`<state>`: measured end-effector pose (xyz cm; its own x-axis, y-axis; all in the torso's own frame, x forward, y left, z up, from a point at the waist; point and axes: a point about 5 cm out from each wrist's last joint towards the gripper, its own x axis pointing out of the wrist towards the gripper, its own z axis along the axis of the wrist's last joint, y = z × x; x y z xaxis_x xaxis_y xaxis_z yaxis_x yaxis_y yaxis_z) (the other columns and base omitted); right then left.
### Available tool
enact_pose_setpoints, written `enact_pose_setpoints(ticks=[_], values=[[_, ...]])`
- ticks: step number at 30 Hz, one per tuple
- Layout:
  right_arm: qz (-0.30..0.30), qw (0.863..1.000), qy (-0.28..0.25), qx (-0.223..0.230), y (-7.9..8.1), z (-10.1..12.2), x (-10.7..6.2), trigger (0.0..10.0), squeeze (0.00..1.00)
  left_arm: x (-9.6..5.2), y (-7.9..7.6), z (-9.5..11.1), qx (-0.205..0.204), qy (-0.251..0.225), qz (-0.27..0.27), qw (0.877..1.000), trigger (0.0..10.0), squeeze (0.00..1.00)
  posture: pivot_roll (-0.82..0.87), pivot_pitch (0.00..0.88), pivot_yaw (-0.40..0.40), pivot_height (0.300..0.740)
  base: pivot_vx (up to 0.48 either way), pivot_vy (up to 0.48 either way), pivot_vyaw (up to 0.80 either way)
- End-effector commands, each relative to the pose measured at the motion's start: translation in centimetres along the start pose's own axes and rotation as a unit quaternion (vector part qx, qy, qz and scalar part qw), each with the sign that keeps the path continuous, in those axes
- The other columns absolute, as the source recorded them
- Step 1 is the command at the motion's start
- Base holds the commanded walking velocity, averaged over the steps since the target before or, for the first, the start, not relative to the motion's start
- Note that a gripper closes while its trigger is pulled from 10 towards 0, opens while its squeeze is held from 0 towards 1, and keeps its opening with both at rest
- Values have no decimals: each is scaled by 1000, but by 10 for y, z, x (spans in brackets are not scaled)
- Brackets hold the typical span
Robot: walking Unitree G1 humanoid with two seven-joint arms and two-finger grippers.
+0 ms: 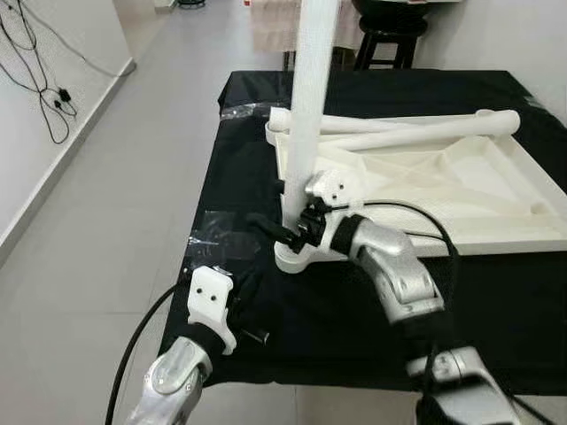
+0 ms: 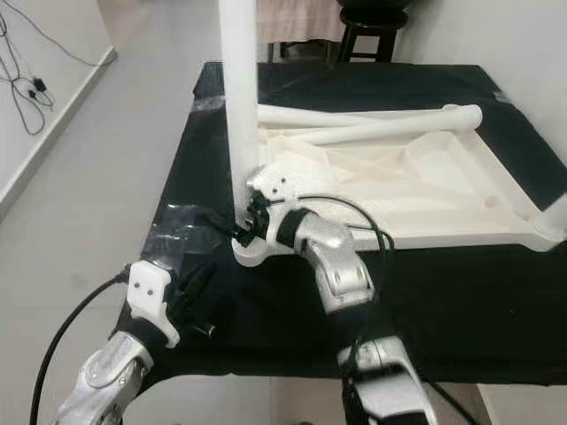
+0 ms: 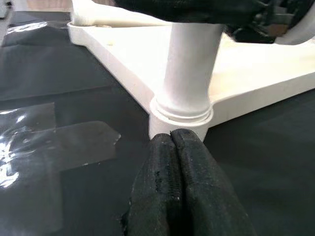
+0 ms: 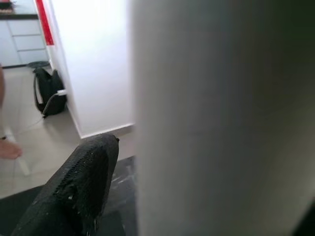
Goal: Building children table
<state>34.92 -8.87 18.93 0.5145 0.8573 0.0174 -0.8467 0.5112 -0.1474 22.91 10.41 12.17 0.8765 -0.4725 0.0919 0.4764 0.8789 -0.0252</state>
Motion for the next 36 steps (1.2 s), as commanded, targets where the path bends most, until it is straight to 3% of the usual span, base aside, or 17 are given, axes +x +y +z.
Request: enact_pose_setpoints(ticks=[1, 2, 3, 4, 5, 10, 12, 15, 17, 20, 22, 23, 24, 25, 27, 30, 36], values=[[12, 1000, -3, 11, 2, -4, 1, 10000, 0, -2, 0, -3, -7, 4, 4, 1000, 10000, 0, 80, 107, -21, 740, 0, 0, 0], [24, 1000, 2, 21, -1, -7, 0, 10000, 0, -2, 0, -3, -6, 4, 4, 1000, 10000, 0, 82, 107, -20, 740, 0, 0, 0], [33, 999, 14, 30, -7, -12, -4, 1059, 0, -3, 0, -3, -7, 4, 4, 1000, 10000, 0, 95, 104, -19, 740, 0, 0, 0], [33, 999, 14, 30, -7, -12, -4, 1059, 0, -3, 0, -3, -7, 4, 4, 1000, 10000, 0, 95, 104, -19, 740, 0, 0, 0], [37, 998, 22, 39, -13, -14, -8, 0, 0, -3, -1, -3, -7, 5, 4, 1000, 10000, 0, 96, 105, -20, 740, 0, 0, 0], [32, 998, 28, 44, -19, -16, -11, 0, 0, -3, -1, -4, -7, 5, 4, 1000, 10000, 0, 96, 106, -21, 740, 0, 0, 0], [10, 998, 27, 49, -29, -14, -16, 0, 0, -3, -2, -4, -8, 5, 4, 1000, 10000, 0, 89, 110, -23, 740, 0, 0, 0], [-16, 998, 39, 38, -30, -20, -22, 0, 0, -3, -3, -4, -8, 4, 4, 1000, 10000, 0, 88, 111, -23, 740, 0, 0, 0], [-40, 995, 86, 13, -23, -37, -29, 0, 0, -3, -2, -3, -9, 4, 4, 1000, 10000, 0, 87, 118, -25, 740, 0, 0, 0], [-48, 993, 105, 6, -19, -45, -32, 0, 0, -3, -2, -3, -9, 4, 4, 1000, 10000, 0, 87, 118, -25, 740, 0, 0, 0], [-83, 989, 125, 10, -13, -55, -33, 0, 0, -4, -2, -3, -9, 3, 4, 1000, 10000, 0, 83, 122, -27, 740, 0, 0, 0], [-187, 971, 145, 24, -6, -67, -35, 0, 0, -4, -1, -2, -8, 3, 5, 1000, 10000, 0, 80, 127, -25, 740, 0, 0, 0], [-247, 954, 160, 49, 16, -76, -37, 0, 0, -5, 0, -2, -8, 3, 5, 1000, 10000, 0, 72, 134, -16, 740, 0, 0, 0], [-247, 954, 160, 49, 16, -76, -37, 0, 0, -5, 0, -2, -8, 3, 5, 1000, 10000, 0, 72, 134, -16, 740, 0, 0, 0], [-295, 939, 170, 46, 48, -76, -39, 0, 0, -5, 2, -1, -7, 4, 5, 1000, 10000, 0, 61, 133, -6, 740, 0, 0, 0], [-278, 945, 169, 19, 46, -74, -33, 0, 0, -4, 3, -2, -9, 5, 2, 1000, 10000, 0, 63, 126, -9, 740, 0, 0, 0], [-279, 946, 164, 5, 36, -70, -27, 0, 0, -4, 2, -2, -7, 4, 5, 1000, 10000, 0, 75, 126, -17, 740, 0, 0, 0]])
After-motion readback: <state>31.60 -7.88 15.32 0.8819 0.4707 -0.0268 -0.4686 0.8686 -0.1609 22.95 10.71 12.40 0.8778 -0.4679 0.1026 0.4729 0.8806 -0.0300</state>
